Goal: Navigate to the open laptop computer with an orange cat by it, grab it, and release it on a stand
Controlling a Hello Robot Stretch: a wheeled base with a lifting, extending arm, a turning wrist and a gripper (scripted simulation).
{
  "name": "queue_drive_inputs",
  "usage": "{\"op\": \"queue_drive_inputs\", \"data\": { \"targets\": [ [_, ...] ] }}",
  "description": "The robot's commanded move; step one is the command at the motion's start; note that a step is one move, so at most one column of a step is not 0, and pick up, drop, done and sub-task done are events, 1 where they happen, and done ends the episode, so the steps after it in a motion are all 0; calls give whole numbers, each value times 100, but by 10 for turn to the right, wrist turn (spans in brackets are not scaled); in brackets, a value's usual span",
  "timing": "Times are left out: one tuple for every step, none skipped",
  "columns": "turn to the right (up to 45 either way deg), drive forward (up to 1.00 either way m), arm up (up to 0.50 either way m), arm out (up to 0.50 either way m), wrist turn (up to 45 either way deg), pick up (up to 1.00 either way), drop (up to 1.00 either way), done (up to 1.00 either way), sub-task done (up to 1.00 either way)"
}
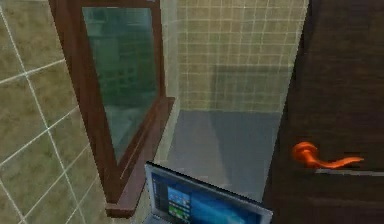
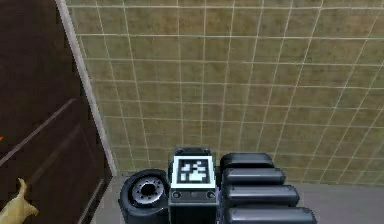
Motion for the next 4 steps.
{"op": "queue_drive_inputs", "data": {
  "targets": [
    [0, 45, 0, 0, 0, 0, 0, 0, 0],
    [450, 0, 0, 0, 0, 0, 0, 0, 0],
    [180, 0, 0, 0, 0, 0, 0, 0, 0],
    [0, 100, 0, 0, 0, 0, 0, 0, 0]
  ]
}}
